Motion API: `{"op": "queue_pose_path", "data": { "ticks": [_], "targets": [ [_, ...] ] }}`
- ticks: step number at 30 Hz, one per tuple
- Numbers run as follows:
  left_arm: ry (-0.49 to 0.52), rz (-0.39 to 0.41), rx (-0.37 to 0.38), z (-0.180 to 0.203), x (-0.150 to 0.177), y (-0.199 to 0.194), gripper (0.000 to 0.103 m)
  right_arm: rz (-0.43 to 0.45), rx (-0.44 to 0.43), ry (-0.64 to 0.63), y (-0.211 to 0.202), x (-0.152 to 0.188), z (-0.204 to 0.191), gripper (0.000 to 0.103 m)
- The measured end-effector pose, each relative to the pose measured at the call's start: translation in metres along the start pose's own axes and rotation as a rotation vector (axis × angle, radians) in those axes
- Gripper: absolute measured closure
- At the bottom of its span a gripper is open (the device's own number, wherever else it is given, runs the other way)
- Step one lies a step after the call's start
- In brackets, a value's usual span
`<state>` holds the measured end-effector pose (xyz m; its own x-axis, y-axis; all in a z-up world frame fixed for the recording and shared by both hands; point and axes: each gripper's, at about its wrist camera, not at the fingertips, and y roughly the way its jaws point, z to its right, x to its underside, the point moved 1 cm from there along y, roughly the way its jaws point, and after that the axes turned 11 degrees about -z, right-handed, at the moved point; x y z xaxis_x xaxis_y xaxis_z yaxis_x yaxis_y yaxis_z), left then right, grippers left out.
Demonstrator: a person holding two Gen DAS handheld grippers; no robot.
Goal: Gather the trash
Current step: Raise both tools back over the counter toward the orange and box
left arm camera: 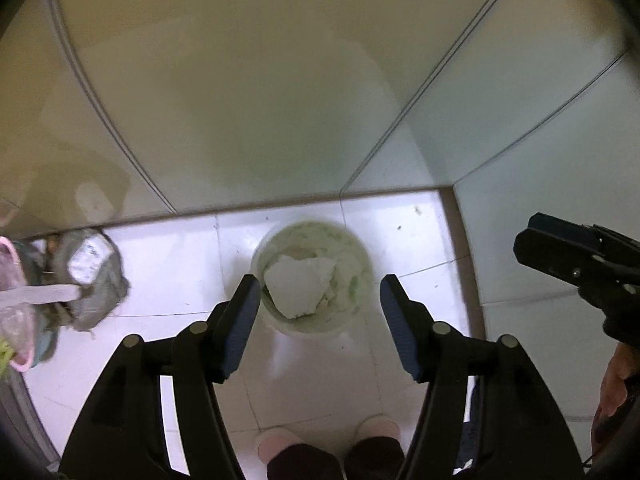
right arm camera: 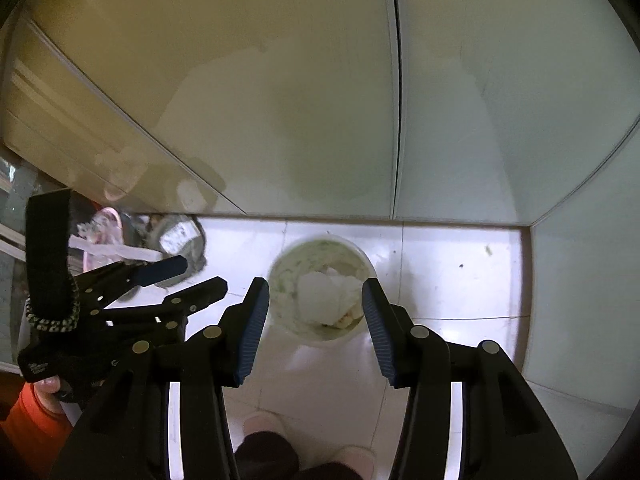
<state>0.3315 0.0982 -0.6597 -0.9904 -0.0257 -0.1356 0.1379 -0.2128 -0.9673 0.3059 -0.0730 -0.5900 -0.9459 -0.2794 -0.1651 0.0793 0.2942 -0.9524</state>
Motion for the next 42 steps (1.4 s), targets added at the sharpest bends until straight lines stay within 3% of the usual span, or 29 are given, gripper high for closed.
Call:
{"op": "queue_pose_path", "data": {
  "ticks": [8,12,19,25,27,30,33,35,38,42],
  "targets": [
    [0.014,0.103,-0.049,0.034,-0.004,-0.186,0.042,0.076,0.008,-0.012,-0.156,-0.014,-0.052,0.058],
    [0.016,0.17,-0.039,0.049,-0.005,-0.278,0.042,0.133,0.006,-0.011,-0.235,-0.019,-0.079,0.058],
    [0.028,0.343,-0.039,0.069,-0.002,-0.433,0.042,0.268,0.028,-0.006,-0.361,-0.017,-0.119,0.058],
    [0.059,0.532,-0.062,0.067,0.005,-0.541,0.04,0.427,0.097,-0.008,-0.436,-0.006,-0.154,0.058],
    [0.054,0.589,-0.07,0.064,0.011,-0.562,0.035,0.469,0.11,-0.01,-0.451,-0.007,-0.162,0.057],
    [0.041,0.665,-0.067,0.063,0.019,-0.593,0.023,0.533,0.122,-0.008,-0.472,-0.005,-0.169,0.045],
    [0.044,0.691,-0.08,0.066,0.019,-0.609,0.01,0.573,0.132,-0.004,-0.486,-0.01,-0.174,0.036],
    [0.048,0.704,-0.094,0.067,0.015,-0.617,0.003,0.597,0.141,0.0,-0.496,-0.013,-0.176,0.025],
    [0.049,0.715,-0.113,0.067,0.001,-0.617,0.001,0.65,0.161,0.018,-0.503,-0.024,-0.173,0.013],
    [0.024,0.717,-0.122,0.067,-0.031,-0.61,0.001,0.68,0.171,0.027,-0.504,-0.044,-0.163,0.011]
  ]
}}
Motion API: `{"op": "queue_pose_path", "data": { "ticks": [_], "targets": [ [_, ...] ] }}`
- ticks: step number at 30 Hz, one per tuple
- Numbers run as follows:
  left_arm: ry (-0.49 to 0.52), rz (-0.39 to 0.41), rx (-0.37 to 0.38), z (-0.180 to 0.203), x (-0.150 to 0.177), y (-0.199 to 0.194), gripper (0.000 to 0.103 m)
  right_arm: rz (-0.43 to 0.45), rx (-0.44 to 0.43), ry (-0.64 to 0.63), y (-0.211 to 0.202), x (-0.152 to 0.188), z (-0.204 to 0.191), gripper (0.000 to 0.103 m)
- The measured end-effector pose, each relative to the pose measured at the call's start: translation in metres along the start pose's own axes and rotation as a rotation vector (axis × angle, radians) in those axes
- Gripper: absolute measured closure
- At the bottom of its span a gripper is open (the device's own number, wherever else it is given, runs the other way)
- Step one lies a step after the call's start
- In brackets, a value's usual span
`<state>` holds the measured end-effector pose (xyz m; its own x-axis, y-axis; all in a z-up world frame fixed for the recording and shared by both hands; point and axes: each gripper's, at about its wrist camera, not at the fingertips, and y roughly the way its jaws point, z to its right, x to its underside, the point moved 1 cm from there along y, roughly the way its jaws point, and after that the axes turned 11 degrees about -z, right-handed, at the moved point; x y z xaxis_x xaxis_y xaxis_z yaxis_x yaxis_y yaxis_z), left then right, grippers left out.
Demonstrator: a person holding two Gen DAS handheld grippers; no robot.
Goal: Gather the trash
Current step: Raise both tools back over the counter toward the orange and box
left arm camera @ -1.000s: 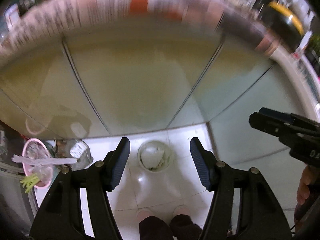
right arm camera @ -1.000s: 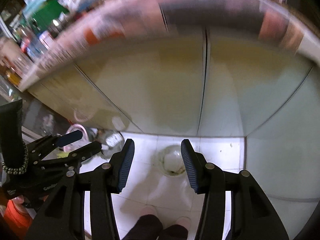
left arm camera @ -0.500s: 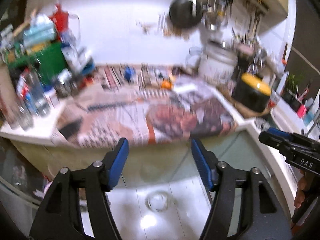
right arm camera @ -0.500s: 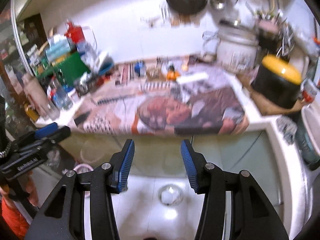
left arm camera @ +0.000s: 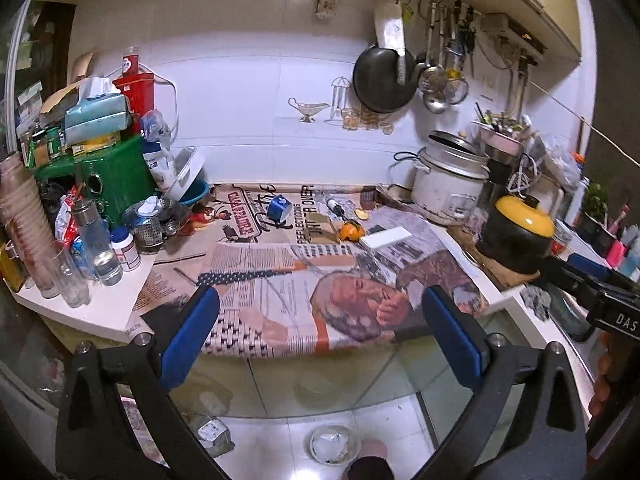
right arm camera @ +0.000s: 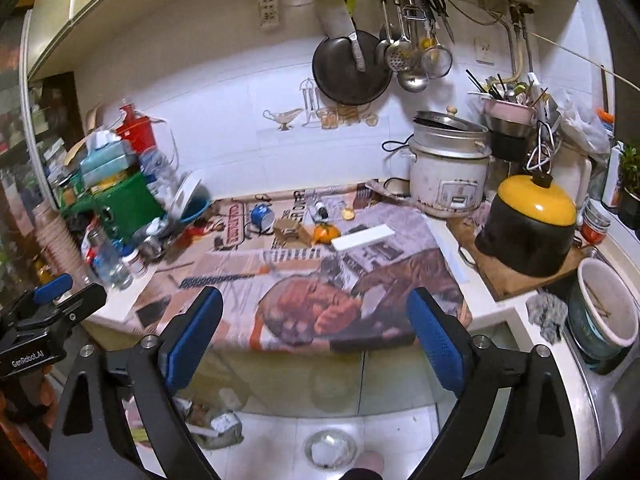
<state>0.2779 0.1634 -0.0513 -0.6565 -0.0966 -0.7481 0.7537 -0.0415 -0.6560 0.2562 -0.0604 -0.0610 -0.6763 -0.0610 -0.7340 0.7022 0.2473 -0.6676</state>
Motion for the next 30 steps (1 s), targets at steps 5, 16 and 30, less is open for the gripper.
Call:
{"op": "queue_pose_path", "data": {
  "ticks": [5,16,30],
  "targets": [
    [-0.03,-0.004,-0.018,0.009,-0.038,0.045,0.001,-0.003,-0.015,-0.009,0.035,-0.035,0.025,0.011],
    [-0.165,-0.07,-0.103,0.032,-0.118,0.171,0.001,-0.112,-0.062,-0.071,0.128,-0.122,0.099,0.011],
    [-0.161,-0.271,-0.131,0.003,-0.147,0.309,0.001,-0.354,-0.052,-0.019,0.264,-0.132,0.108,0.011]
  ]
}}
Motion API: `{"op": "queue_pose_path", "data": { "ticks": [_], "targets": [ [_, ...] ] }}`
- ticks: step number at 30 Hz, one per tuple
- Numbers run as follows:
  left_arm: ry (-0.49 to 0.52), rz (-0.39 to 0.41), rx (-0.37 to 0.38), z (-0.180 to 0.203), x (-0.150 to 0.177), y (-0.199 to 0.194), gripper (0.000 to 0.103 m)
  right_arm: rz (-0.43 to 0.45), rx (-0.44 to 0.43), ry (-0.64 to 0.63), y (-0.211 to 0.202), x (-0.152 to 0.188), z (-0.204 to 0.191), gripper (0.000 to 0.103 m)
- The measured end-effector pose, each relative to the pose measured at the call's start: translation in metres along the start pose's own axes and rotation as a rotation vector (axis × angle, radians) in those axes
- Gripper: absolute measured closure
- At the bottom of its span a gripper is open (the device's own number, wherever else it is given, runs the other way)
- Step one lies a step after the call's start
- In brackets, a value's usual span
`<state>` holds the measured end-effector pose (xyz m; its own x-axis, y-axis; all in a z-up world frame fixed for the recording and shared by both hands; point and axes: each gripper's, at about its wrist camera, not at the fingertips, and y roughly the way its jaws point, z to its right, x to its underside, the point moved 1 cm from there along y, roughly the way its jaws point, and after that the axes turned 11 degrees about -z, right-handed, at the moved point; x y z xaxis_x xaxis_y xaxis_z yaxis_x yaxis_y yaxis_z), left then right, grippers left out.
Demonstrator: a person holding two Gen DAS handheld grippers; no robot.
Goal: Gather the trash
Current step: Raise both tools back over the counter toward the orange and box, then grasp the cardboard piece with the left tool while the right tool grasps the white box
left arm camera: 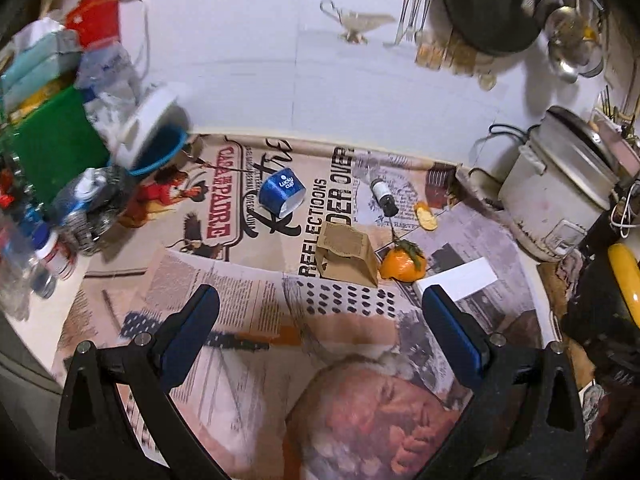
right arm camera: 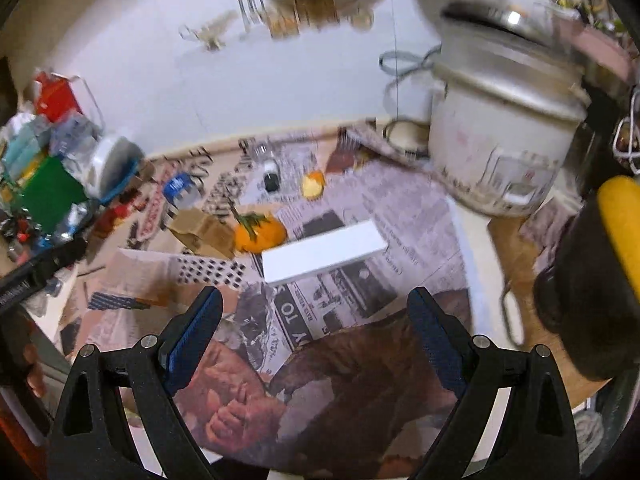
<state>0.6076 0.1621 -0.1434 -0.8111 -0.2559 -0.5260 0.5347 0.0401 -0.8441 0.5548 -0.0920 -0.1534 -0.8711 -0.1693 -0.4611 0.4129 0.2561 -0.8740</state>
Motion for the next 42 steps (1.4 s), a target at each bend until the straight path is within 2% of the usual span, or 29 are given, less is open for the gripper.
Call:
{"op": "queue_pose_path", "data": {
  "ticks": [6,13,20,27,31,35,37,42],
  "targets": [
    [0.09,-0.054,0.012,-0.021,-0.034,0.044,0.001,-0.098,0.038,0.076,0.064,-0.023,-0.02,0.011],
    [0.098,-0.17,0.084,-0.049,-0.056,0.097,0.001,-0.221,0.092,0.145,0.153,-0.046,-0.041,0.013],
    [0.116,-0.249,0.17,-0.033,-0.06,0.138,0.004,-0.228,0.18,0.166,0.165,-0.035,-0.025,0.013],
    [0.111,-0.284,0.268,-0.008,-0.07,0.168,0.032,-0.26,0.327,0.225,0.147,-0.015,0.039,0.014],
    [0.091,-0.297,0.311,-0.005,-0.071,0.174,0.052,-0.24,0.284,0.266,0.122,-0.011,0.059,0.014],
    [0.072,-0.291,0.322,-0.006,-0.07,0.174,0.061,-0.166,0.229,0.269,0.107,-0.025,0.053,0.013],
    [0.066,-0.277,0.333,-0.006,-0.07,0.17,0.07,-0.151,0.216,0.271,0.11,-0.035,0.048,0.013],
    [0.063,-0.243,0.35,-0.005,-0.073,0.158,0.08,-0.166,0.223,0.274,0.139,-0.051,0.038,0.013]
  ]
}}
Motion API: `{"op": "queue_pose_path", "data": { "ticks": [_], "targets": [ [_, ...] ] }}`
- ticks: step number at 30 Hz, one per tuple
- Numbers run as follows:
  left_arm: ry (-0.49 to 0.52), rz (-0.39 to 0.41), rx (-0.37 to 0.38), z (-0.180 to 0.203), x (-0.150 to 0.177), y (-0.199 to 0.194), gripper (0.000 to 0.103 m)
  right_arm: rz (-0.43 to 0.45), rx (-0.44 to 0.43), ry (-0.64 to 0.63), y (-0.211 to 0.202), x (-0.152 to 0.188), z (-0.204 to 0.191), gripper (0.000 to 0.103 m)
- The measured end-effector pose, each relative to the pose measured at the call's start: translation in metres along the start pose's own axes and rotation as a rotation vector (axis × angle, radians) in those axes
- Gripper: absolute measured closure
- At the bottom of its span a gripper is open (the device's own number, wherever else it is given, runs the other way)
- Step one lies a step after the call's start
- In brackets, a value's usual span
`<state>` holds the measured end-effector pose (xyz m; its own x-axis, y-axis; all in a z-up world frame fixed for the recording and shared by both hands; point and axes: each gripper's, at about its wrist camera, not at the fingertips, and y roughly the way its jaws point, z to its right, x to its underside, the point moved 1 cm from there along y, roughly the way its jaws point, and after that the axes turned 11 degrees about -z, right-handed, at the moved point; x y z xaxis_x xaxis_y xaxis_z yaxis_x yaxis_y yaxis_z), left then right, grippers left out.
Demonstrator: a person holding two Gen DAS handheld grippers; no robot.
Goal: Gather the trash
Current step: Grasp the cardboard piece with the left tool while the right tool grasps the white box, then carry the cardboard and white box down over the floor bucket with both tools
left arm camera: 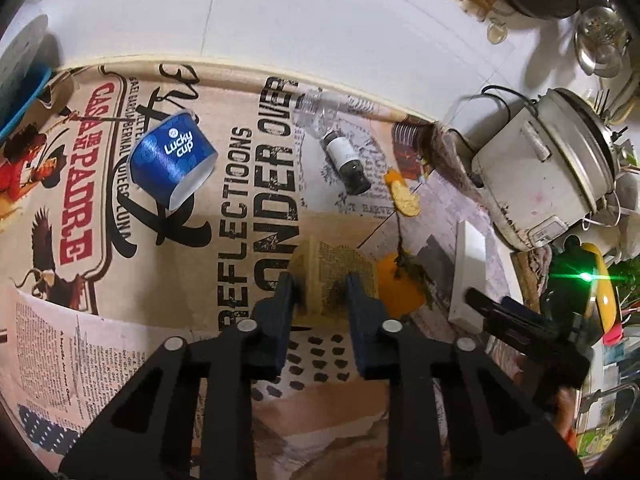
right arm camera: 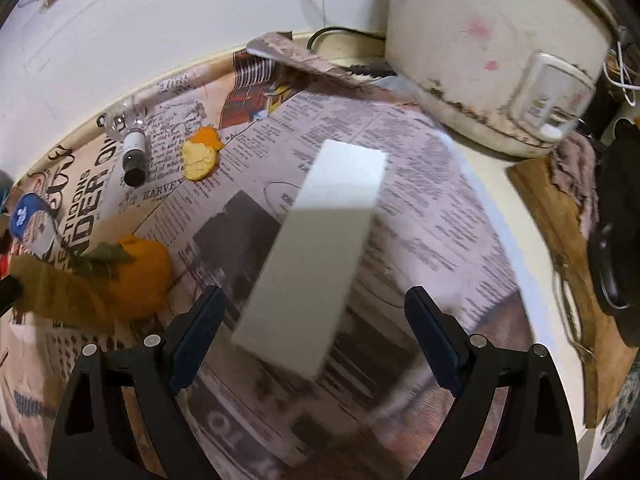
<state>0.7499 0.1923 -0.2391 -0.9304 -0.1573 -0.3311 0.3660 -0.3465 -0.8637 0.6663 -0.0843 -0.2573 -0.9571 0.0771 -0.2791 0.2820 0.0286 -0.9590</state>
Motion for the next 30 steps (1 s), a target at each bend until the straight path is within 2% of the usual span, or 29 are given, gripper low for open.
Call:
{"op": "queue_pose_path", "data": {
  "ticks": [2,8,9,11,13,14,17,23,30],
  "targets": [
    [0.012,0.004,-0.01,0.003,0.0,-0.003,0.082,-0.004,0.002,-0.001,0.013,-0.005,-0.012,0.013],
    [0.05,0.012,-0.022,0.013,0.005,-0.012,0.087,-0.018,0.108,-0.025,0.029,0.001,-0.021,0.017],
    [0.055,0.016,-0.022,0.015,0.006,-0.014,0.088,-0.012,0.108,-0.024,0.028,0.003,-0.019,0.02],
    [0.063,0.024,-0.027,0.019,0.008,-0.017,0.089,-0.014,0.099,-0.029,0.033,-0.001,-0.019,0.038],
    [0.072,0.039,-0.038,0.025,0.009,-0.021,0.089,-0.013,0.066,-0.028,0.033,-0.001,-0.015,0.05],
    [0.077,0.047,-0.043,0.027,0.009,-0.023,0.089,-0.013,0.066,-0.028,0.032,-0.001,-0.013,0.052],
    [0.082,0.071,-0.06,0.035,0.008,-0.032,0.089,0.01,0.066,-0.047,0.026,0.002,-0.008,0.055],
    [0.049,0.137,-0.102,0.049,0.015,-0.054,0.09,0.043,-0.038,-0.084,-0.006,0.018,0.007,0.055],
    [-0.016,0.279,-0.203,0.077,0.051,-0.094,0.09,0.137,-0.147,-0.193,-0.068,0.037,0.027,0.055]
  ]
}}
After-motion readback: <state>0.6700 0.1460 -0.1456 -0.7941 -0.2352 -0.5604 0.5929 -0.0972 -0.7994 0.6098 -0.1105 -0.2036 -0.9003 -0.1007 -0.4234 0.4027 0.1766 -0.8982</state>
